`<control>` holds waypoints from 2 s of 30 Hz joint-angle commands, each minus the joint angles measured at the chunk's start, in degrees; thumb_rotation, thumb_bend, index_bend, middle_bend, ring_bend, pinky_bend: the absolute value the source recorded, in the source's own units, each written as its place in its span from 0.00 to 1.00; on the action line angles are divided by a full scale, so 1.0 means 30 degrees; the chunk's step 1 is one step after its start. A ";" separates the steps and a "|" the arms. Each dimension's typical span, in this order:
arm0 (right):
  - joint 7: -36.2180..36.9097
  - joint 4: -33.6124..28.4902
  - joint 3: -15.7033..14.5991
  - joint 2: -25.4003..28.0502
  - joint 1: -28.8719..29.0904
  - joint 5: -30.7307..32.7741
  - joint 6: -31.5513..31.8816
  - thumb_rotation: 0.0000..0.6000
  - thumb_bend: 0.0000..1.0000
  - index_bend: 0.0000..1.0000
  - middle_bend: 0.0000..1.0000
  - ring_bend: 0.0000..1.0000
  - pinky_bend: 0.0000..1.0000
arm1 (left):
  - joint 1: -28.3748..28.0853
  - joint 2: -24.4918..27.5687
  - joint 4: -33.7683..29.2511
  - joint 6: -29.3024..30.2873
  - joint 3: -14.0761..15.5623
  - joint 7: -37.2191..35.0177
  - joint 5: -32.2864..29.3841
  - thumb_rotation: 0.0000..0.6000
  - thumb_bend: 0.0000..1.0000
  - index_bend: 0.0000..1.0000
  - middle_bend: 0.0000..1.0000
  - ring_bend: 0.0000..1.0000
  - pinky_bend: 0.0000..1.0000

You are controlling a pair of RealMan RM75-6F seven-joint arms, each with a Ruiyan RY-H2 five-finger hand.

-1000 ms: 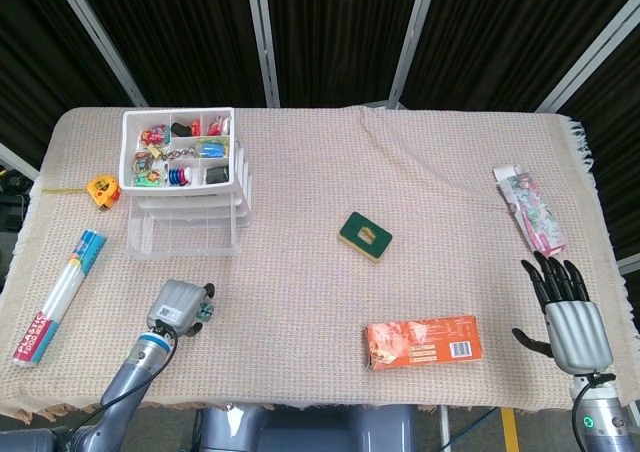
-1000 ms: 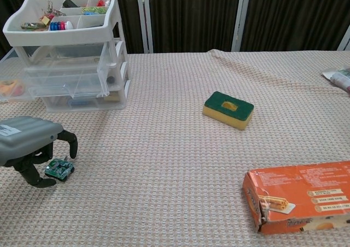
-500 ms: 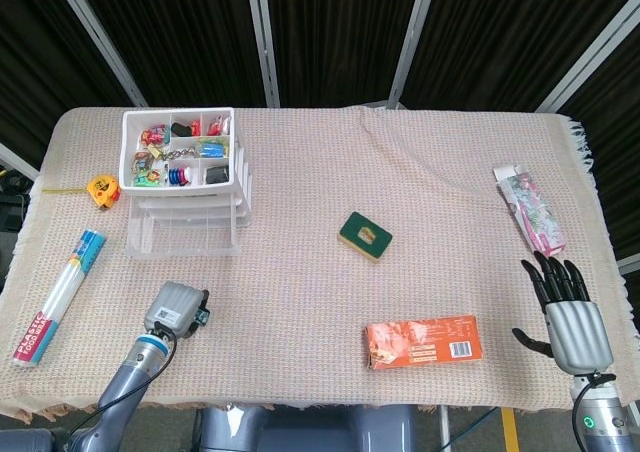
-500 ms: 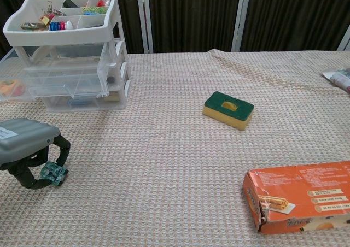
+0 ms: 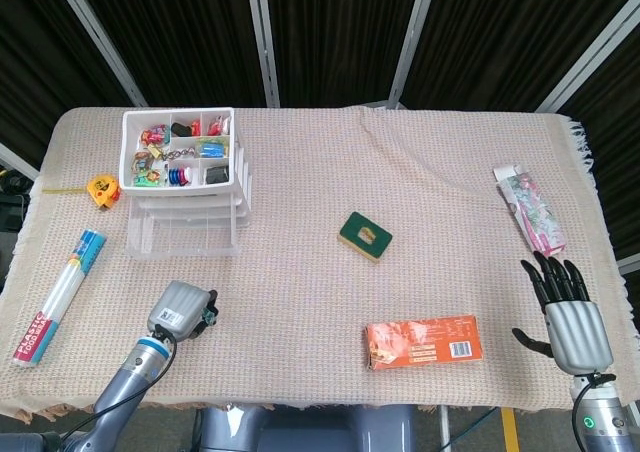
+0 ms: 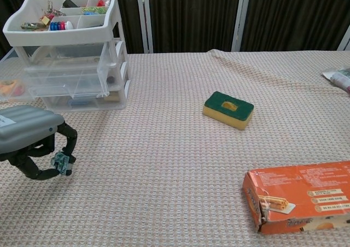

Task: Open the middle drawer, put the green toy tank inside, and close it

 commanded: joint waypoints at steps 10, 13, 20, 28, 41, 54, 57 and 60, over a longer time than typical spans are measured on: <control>-0.0015 0.0012 -0.0007 -0.0012 0.0002 0.0007 -0.0014 1.00 0.01 0.09 0.00 0.00 0.00 | -0.0039 0.2408 -0.3406 0.1509 -0.0180 -0.1298 0.4121 1.00 0.50 0.61 1.00 0.97 0.81; -0.0035 0.0011 -0.0009 -0.0012 0.0006 0.0012 -0.0028 1.00 0.01 0.09 0.00 0.00 0.00 | -0.0130 0.2977 -0.4186 0.1759 -0.0528 -0.1496 0.4645 1.00 0.50 0.61 1.00 0.97 0.81; -0.0040 -0.0012 -0.0019 -0.0001 0.0001 0.0020 -0.0039 1.00 0.01 0.09 0.00 0.00 0.00 | -0.0662 0.4867 -0.5764 0.2064 -0.2060 -0.1192 0.4159 1.00 0.50 0.61 1.00 0.97 0.81; 0.0007 -0.0030 -0.0023 0.0019 0.0017 0.0050 -0.0097 1.00 0.01 0.09 0.00 0.00 0.00 | -0.2290 0.7369 -0.5274 0.0416 -0.4547 -0.1356 -0.0943 1.00 0.50 0.60 1.00 0.97 0.81; -0.0052 -0.0059 -0.0009 0.0006 0.0027 0.0087 -0.0120 1.00 0.01 0.09 0.00 0.00 0.00 | -0.4572 0.7524 -0.2935 -0.0781 -0.4967 0.0183 -0.6595 1.00 0.50 0.60 1.00 0.97 0.80; 0.0073 -0.0042 -0.0026 0.0022 0.0018 0.0005 -0.0058 1.00 0.01 0.09 0.00 0.00 0.00 | -0.5442 0.6214 -0.1883 -0.0317 -0.3627 0.1654 -0.7586 1.00 0.38 0.42 1.00 0.96 0.80; 0.0070 -0.0044 -0.0024 0.0016 0.0011 -0.0006 -0.0032 1.00 0.01 0.09 0.00 0.00 0.00 | -0.5515 0.6099 -0.1743 -0.0035 -0.3361 0.1816 -0.7302 1.00 0.34 0.34 1.00 0.96 0.80; 0.0072 -0.0029 -0.0029 0.0005 0.0006 -0.0018 -0.0019 1.00 0.01 0.09 0.00 0.00 0.00 | -0.5470 0.6051 -0.1713 0.0132 -0.3277 0.1551 -0.7082 1.00 0.33 0.32 1.00 0.96 0.80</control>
